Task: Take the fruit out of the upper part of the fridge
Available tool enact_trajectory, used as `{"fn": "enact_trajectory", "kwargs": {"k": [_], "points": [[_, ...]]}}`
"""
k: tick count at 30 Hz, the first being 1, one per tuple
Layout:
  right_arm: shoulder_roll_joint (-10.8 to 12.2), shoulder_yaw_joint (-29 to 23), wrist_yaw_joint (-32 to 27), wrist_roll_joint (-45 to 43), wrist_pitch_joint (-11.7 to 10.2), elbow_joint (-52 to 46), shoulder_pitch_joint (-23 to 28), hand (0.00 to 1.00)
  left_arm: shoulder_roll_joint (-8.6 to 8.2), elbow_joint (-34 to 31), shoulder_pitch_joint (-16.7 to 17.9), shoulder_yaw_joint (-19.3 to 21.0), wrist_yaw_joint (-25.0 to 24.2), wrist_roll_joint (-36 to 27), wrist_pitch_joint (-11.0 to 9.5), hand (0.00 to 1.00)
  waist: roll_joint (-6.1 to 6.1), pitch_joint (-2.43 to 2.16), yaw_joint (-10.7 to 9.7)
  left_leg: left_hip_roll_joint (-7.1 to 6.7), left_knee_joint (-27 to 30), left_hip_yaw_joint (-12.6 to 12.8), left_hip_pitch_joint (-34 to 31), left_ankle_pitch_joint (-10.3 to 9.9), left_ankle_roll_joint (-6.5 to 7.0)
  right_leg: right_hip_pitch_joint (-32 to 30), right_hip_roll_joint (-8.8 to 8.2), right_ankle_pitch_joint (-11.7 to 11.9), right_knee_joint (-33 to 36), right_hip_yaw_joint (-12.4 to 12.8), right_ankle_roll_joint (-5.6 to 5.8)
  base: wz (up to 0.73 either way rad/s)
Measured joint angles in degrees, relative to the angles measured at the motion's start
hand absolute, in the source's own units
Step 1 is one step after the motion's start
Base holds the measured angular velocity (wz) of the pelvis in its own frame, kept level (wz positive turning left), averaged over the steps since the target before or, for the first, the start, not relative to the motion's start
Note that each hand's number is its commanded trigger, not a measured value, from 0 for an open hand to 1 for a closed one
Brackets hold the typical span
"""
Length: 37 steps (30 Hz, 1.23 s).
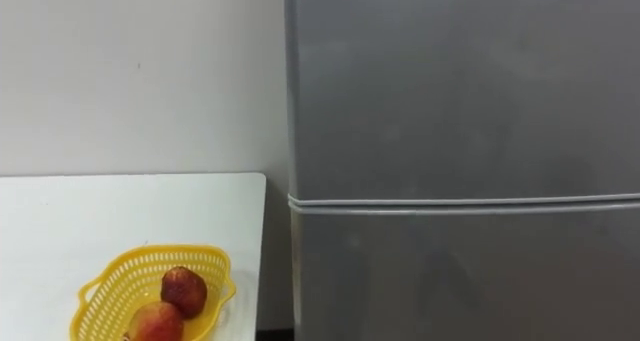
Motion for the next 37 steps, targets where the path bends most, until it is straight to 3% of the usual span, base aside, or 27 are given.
{"fn": "enact_trajectory", "kwargs": {"k": [11,21,24,29,37], "points": [[2.23,0.10,3.66,4.76,0.09,10.82,-0.05,0.00,-0.55,1.01,-0.81,0.04,-1.07,0.79,0.14,0.00,-0.03,-0.10,-0.01,-0.08,0.11,-1.35,0.14,-0.03,-0.02,0.48,0.06,-0.08,-0.58,-0.25,0.03,0.04],[2.32,2.70,10.49,5.80,1.14,14.74,-0.06,0.00,-0.74,2.24,-1.05,0.08,-2.72,1.61,0.77,0.00,0.24,-0.02,-0.05,-0.09,0.11,-1.37,0.17,-0.04,-0.03,0.49,0.04,-0.08,-0.62,-0.26,0.03,0.00],[2.33,4.50,12.91,6.21,1.50,15.36,-0.11,0.00,-0.90,4.38,-1.57,0.05,-2.71,1.61,0.88,0.00,0.97,-0.25,0.19,-0.07,0.10,-1.37,0.25,-0.18,-0.05,0.55,0.06,-0.08,-0.65,-0.35,0.04,0.00],[2.33,7.44,16.66,3.83,2.37,16.30,0.20,0.00,-1.34,4.52,-1.32,-0.41,-3.51,2.59,2.91,0.00,1.65,0.04,0.90,-0.06,0.15,-1.44,0.59,-0.27,-0.07,0.99,0.07,-0.10,-0.62,-0.29,0.05,0.00],[1.97,9.05,18.45,-0.64,3.48,16.49,-0.13,0.00,-1.87,4.76,-2.04,-0.48,-4.20,2.76,5.39,0.00,1.78,0.08,1.24,-0.08,0.28,-1.47,0.82,-0.33,-0.08,1.36,0.01,-0.32,-0.56,-0.92,0.03,0.02]]}}
